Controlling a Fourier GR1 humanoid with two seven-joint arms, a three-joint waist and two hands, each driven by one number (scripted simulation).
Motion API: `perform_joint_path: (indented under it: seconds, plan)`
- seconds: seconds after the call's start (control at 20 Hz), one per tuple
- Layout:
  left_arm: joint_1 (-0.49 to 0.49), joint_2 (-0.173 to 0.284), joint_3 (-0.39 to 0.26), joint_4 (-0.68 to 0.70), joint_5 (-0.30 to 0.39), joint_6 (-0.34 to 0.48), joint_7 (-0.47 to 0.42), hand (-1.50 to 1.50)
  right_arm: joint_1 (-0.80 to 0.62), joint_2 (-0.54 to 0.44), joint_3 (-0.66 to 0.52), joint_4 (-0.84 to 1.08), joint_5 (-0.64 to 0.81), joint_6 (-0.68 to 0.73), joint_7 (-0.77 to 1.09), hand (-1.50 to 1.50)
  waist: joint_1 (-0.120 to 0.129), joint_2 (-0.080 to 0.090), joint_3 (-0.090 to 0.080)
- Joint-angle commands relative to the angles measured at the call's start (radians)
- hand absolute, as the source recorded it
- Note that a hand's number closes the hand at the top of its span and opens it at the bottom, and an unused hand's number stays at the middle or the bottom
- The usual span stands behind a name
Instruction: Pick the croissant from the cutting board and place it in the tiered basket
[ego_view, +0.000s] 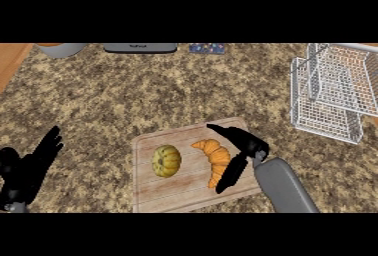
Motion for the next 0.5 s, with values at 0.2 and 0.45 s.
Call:
perform_joint_path:
  seconds: [0.2,0.45]
  plan:
    - [0.016,-0.025,0.003,0.028,-0.021,-0.002,-0.039,0.00,-0.017,0.035,0.090,0.033,-0.003,-0.132,-0.122,1.50,0.008,0.015,0.009]
    - [0.069,-0.014,0.021,-0.068,0.000,-0.031,0.000,0.00,0.114,0.020,0.059,-0.121,0.015,-0.152,-0.127,1.50,0.001,0.012,0.009]
